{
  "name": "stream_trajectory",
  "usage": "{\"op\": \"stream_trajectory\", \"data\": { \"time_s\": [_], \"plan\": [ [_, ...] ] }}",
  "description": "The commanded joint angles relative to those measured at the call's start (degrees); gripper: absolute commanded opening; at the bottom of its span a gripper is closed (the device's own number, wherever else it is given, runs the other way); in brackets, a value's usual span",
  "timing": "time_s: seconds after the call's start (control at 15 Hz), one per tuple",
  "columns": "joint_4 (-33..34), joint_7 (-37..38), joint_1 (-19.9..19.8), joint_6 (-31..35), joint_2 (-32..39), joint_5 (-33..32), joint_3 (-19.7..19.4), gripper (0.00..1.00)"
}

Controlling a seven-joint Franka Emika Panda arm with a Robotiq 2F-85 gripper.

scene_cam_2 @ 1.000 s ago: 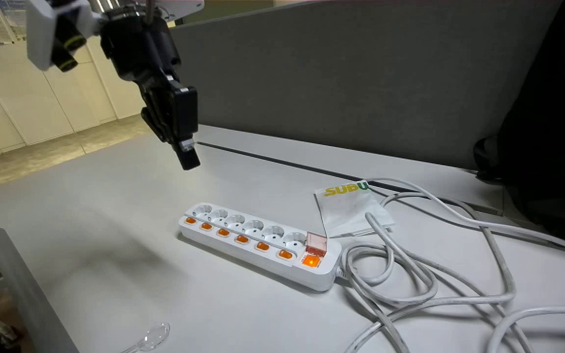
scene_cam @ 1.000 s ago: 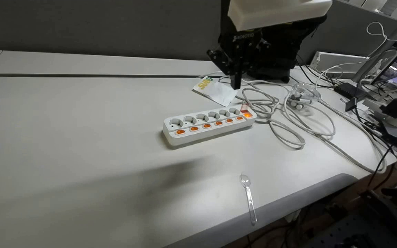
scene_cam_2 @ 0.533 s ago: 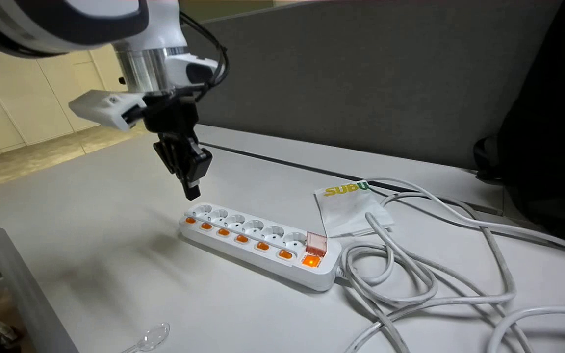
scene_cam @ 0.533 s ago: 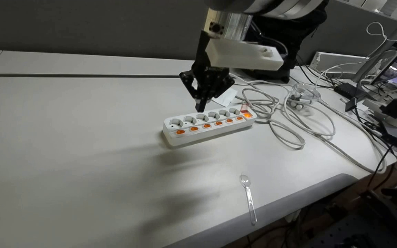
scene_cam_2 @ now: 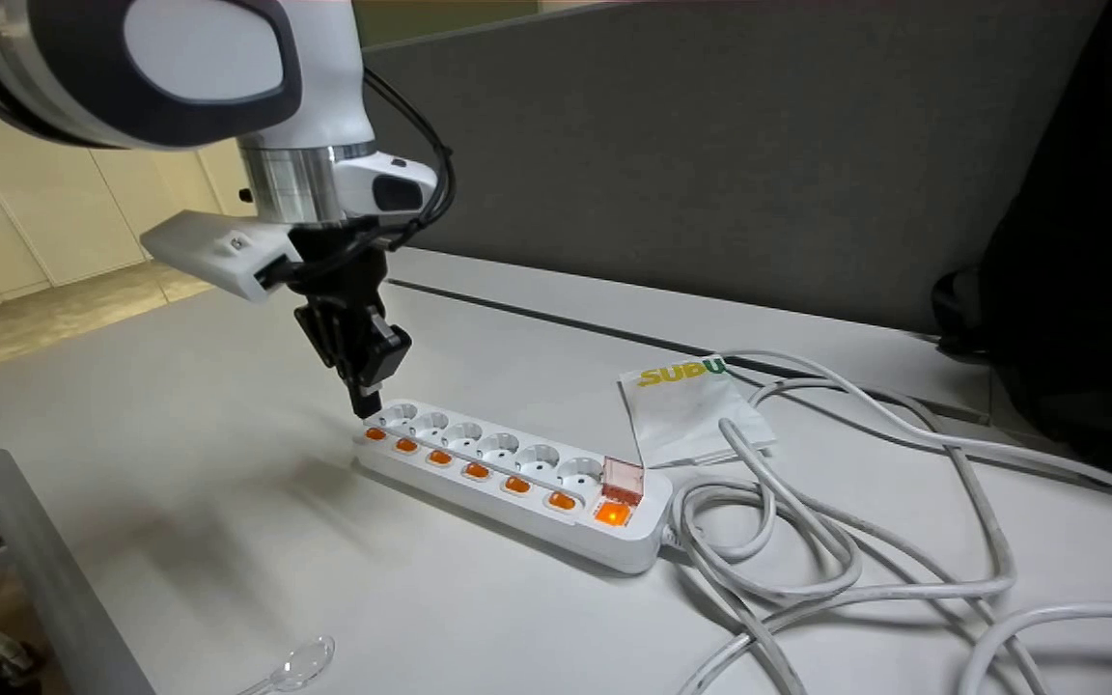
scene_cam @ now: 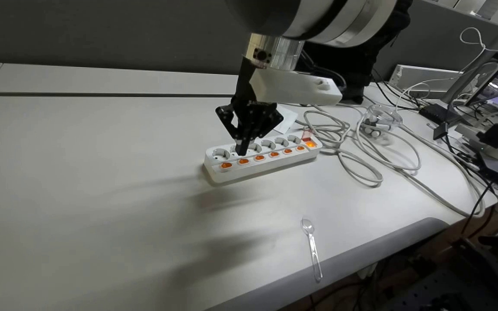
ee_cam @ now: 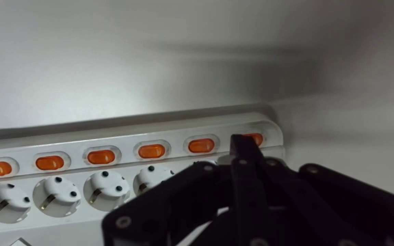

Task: Turn off the second switch from the left on the adapter

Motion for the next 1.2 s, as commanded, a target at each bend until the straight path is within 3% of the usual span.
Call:
{"op": "stream_trajectory", "data": {
  "time_s": [0.0,0.53,1.13],
  "plan": [
    [-0.7,1.1,1.9,2.7,0.3,-0.9,-1.9,0.0],
    [-1.3,2.7,4.2,10.9,3.3,-1.5,-3.9,0.0],
    [-1.4,3.8,4.6,8.6,3.4,-0.6,-4.9,0.0]
  ]
}}
